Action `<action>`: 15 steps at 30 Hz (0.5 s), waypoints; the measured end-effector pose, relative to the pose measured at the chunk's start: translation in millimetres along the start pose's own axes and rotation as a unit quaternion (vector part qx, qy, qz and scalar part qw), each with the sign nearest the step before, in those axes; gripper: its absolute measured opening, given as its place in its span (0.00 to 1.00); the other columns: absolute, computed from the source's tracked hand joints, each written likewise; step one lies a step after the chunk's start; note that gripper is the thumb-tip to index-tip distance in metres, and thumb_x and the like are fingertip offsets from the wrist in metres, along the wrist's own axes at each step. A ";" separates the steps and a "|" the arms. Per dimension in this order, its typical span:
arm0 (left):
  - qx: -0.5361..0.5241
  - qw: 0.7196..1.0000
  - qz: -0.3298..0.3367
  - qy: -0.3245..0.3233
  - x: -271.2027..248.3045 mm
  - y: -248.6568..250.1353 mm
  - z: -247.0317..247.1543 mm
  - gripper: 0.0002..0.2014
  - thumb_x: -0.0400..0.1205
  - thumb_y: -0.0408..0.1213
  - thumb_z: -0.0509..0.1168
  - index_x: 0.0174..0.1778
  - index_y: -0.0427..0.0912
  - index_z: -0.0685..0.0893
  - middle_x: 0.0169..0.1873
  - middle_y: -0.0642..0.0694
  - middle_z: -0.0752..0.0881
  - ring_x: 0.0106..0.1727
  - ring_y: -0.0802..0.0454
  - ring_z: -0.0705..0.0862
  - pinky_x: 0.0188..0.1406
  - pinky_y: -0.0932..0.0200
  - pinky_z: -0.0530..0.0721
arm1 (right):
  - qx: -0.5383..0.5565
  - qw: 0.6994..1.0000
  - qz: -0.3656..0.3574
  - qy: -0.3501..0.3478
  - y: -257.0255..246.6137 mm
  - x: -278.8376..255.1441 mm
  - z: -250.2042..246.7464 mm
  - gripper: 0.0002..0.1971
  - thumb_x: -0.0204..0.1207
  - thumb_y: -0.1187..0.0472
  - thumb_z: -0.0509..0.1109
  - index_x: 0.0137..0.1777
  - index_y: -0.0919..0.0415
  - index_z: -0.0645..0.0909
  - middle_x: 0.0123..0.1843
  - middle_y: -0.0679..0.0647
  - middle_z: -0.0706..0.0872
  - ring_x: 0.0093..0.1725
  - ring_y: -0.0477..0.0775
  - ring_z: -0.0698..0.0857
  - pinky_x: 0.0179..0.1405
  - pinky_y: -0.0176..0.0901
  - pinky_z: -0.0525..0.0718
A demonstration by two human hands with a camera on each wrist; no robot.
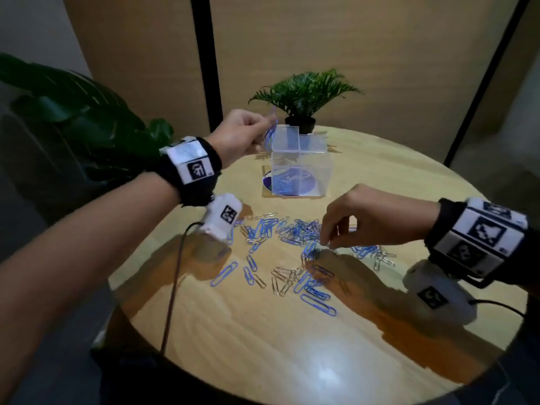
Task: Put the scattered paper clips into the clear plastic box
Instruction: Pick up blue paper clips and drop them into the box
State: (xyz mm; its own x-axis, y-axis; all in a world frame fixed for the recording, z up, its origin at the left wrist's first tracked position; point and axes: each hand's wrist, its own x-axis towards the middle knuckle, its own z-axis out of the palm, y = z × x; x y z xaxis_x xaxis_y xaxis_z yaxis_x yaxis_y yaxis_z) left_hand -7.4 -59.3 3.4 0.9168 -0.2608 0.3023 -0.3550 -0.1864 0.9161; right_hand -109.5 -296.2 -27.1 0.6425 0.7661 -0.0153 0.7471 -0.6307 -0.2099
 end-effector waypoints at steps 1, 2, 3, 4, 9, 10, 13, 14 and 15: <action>-0.083 0.996 -0.024 0.017 12.3 -1.8 6.8 0.20 0.86 0.35 0.58 0.26 0.41 0.70 0.17 0.56 0.65 0.17 0.62 0.62 0.16 0.71 0.63 | 0.007 1.000 0.000 0.012 1.2 -4.2 0.5 0.05 0.73 0.59 0.75 0.47 0.50 0.89 0.39 0.42 0.90 0.34 0.32 0.83 0.37 0.17 0.72; -0.147 0.988 -0.041 0.031 23.4 -5.1 13.6 0.19 0.86 0.34 0.57 0.27 0.41 0.70 0.19 0.55 0.64 0.17 0.62 0.61 0.15 0.71 0.61 | 0.011 1.000 0.000 0.024 1.9 -7.5 0.4 0.05 0.73 0.59 0.75 0.46 0.50 0.89 0.39 0.42 0.90 0.34 0.33 0.83 0.36 0.16 0.71; -0.185 0.981 -0.051 0.040 32.2 -9.4 20.9 0.18 0.86 0.34 0.57 0.29 0.40 0.71 0.21 0.53 0.63 0.18 0.62 0.61 0.16 0.70 0.61 | 0.008 0.999 -0.001 0.035 2.4 -10.3 0.8 0.05 0.73 0.60 0.74 0.46 0.51 0.89 0.39 0.43 0.89 0.33 0.33 0.83 0.35 0.16 0.70; -0.206 0.976 -0.055 0.043 40.1 -14.2 27.5 0.17 0.87 0.34 0.56 0.30 0.39 0.72 0.24 0.51 0.62 0.18 0.62 0.62 0.16 0.70 0.61 | 0.000 0.999 -0.004 0.045 2.8 -12.5 1.2 0.05 0.73 0.60 0.74 0.46 0.52 0.89 0.38 0.43 0.89 0.33 0.33 0.82 0.35 0.16 0.70; -0.091 0.993 -0.065 0.036 61.3 -38.3 49.4 0.16 0.87 0.32 0.54 0.32 0.39 0.71 0.25 0.47 0.62 0.19 0.59 0.65 0.17 0.68 0.68 | -0.034 0.999 0.004 0.042 4.5 -16.6 6.2 0.05 0.72 0.61 0.72 0.45 0.52 0.89 0.38 0.44 0.89 0.29 0.29 0.76 0.36 0.21 0.73; -0.040 0.996 -0.064 0.037 62.8 -42.2 50.8 0.17 0.87 0.33 0.55 0.31 0.40 0.71 0.24 0.47 0.64 0.19 0.59 0.66 0.17 0.68 0.70 | -0.037 0.999 0.006 0.040 4.4 -16.9 7.1 0.05 0.72 0.60 0.72 0.45 0.52 0.89 0.38 0.45 0.89 0.29 0.32 0.77 0.37 0.26 0.75; 0.116 0.992 -0.041 0.033 64.6 -44.6 50.1 0.20 0.87 0.35 0.56 0.26 0.42 0.69 0.19 0.47 0.70 0.13 0.62 0.70 0.20 0.65 0.75 | -0.044 0.998 0.008 0.036 5.4 -16.2 9.8 0.06 0.72 0.61 0.70 0.45 0.53 0.88 0.39 0.47 0.89 0.31 0.40 0.76 0.38 0.33 0.77; 0.156 0.987 -0.034 0.031 64.6 -42.9 48.2 0.20 0.86 0.34 0.55 0.25 0.42 0.67 0.20 0.47 0.70 0.12 0.63 0.72 0.21 0.64 0.76 | -0.045 0.998 0.014 0.029 6.3 -15.2 10.9 0.07 0.72 0.62 0.70 0.46 0.53 0.88 0.39 0.48 0.89 0.32 0.41 0.76 0.39 0.34 0.78; 0.192 0.981 -0.030 0.026 64.5 -41.1 46.6 0.20 0.86 0.33 0.55 0.25 0.42 0.67 0.21 0.45 0.71 0.13 0.63 0.74 0.24 0.61 0.77 | -0.045 0.999 0.022 0.015 7.2 -14.1 12.3 0.08 0.72 0.62 0.69 0.47 0.52 0.88 0.41 0.48 0.90 0.34 0.41 0.77 0.41 0.35 0.79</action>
State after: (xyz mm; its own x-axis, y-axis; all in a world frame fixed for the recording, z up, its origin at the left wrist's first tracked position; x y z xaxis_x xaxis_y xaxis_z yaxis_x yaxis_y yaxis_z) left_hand 57.8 -112.6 -27.0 0.9430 -0.1910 0.2724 -0.3327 -0.5454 0.7693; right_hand -115.2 -310.0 -40.4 0.6786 0.7344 0.0061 0.7295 -0.6731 -0.1217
